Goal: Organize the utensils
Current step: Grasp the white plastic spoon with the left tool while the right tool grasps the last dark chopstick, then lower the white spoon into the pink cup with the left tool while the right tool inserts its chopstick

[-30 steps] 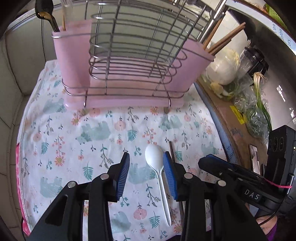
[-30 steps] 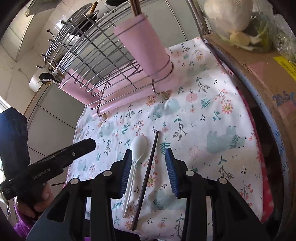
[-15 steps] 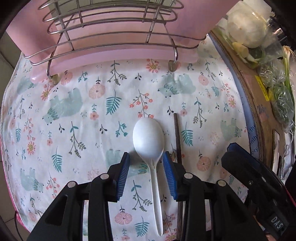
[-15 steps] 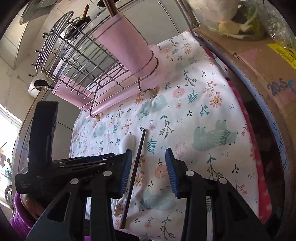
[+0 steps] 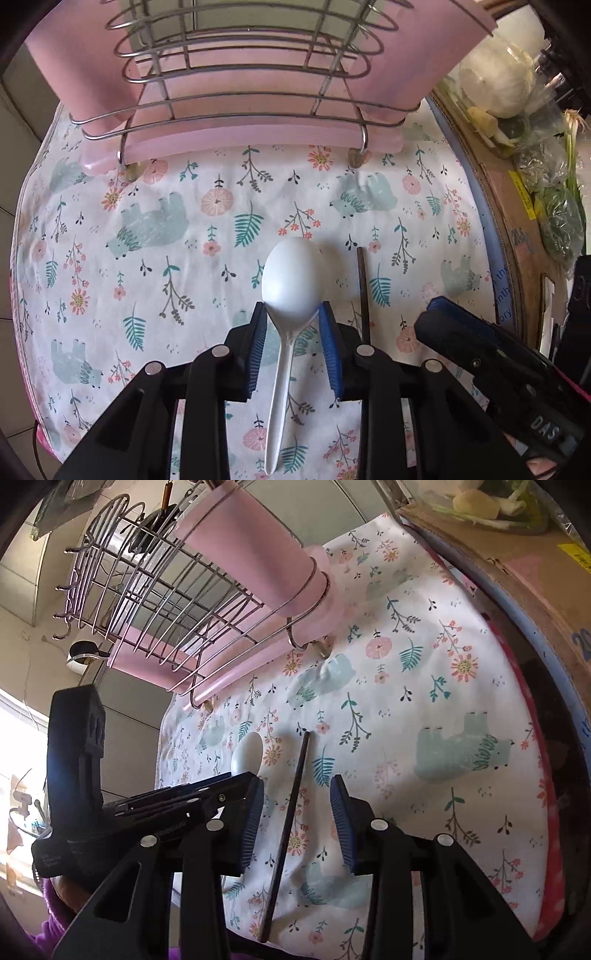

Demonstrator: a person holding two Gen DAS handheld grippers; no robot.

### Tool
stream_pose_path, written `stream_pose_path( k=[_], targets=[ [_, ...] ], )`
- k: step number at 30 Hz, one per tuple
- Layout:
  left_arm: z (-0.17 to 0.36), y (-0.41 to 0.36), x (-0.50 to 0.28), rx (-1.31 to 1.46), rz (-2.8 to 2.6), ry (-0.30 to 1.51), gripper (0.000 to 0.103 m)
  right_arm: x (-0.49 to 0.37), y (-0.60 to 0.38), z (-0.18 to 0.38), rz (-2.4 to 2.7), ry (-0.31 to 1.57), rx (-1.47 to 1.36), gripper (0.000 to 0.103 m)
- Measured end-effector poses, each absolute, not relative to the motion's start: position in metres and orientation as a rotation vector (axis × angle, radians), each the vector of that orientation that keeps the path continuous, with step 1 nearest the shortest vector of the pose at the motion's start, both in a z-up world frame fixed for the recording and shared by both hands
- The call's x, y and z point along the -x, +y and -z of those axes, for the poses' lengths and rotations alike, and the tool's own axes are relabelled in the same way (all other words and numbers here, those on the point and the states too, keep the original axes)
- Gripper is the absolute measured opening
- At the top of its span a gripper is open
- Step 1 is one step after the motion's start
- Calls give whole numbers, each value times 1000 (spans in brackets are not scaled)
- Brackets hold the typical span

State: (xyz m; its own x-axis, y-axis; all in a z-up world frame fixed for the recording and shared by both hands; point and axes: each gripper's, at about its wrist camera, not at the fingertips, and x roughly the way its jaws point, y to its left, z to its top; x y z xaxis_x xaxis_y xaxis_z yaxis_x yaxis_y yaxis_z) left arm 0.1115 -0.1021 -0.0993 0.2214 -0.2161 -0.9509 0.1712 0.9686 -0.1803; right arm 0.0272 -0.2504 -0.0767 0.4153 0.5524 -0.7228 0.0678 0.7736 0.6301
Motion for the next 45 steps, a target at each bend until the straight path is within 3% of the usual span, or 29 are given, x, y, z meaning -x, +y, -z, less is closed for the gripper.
stream_pose_path(
  k=[2,11,13,14,15,17,24,26,28,30,39,45],
  targets=[
    [92,-91,-110,73,283,1301,0,-37,-246,79,-348,1143,-660,38],
    [79,-59,-115,108,340,1247,0,-69,-216,95,-296,1266,-576,36],
    [76,-60,-124,62,394,1254,4,-71,-210,96,-284,1279,-546,35],
    [76,-65,-129,32,418,1265,11,-73,-207,96,-278,1284,-535,34],
    [78,-70,-133,2,438,1273,21,-75,-206,96,-275,1289,-523,32],
    [85,-81,-141,-64,467,1288,27,-81,-199,96,-267,1305,-490,28],
    [117,-107,-158,-179,463,1371,27,-87,-183,97,-253,1325,-408,10],
    [117,-114,-157,-225,454,1357,25,-88,-179,99,-244,1317,-393,7],
    [114,-117,-154,-277,445,1321,10,-87,-178,99,-243,1307,-390,6],
    [108,-113,-152,-252,481,1303,2,-84,-180,98,-248,1290,-403,5],
    [57,-71,-135,-30,483,1154,1,-62,-205,67,-287,1137,-507,5],
    [0,-29,-108,91,462,916,1,-41,-225,14,-291,907,-504,5]
  ],
)
